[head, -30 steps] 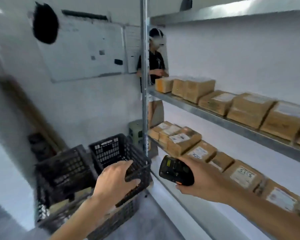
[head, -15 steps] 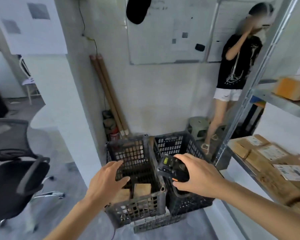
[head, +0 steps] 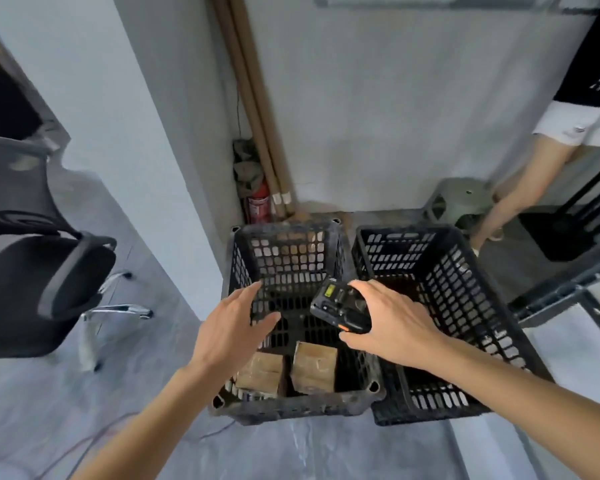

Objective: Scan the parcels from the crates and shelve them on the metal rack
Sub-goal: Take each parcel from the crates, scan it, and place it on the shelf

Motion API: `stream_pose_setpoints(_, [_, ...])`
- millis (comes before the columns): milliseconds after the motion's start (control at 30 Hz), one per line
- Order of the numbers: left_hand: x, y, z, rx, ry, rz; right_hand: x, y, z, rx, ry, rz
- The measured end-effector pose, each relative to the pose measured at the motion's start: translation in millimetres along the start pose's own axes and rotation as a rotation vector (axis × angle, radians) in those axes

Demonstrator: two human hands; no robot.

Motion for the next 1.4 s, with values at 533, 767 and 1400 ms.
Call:
stream_pose_setpoints(533, [-122,-109,-87,-0.009,0.061,-0.324,-130,-117,25,-0.324,-0.256,-0.134])
stream_pose_setpoints(767, [-193,-139,-96,0.014,0.054,-0.531,-186,-139,51,-0.477,-0.339,-0.252])
stream_pose_setpoints(1400, [-278,-165,-92,0.15,0.096,-0.881,-230,-154,85,-0.598,-0.5,-0.353])
Point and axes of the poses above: each hand's wrist, its own y-axis away from the middle knuckle, its own x-axis out of the back of the hand, z = x × y, the point moved 7 cm from there along -y, towards the middle knuckle, and after that the axes turned 10 degrees about -z, right-handed, at the moved point
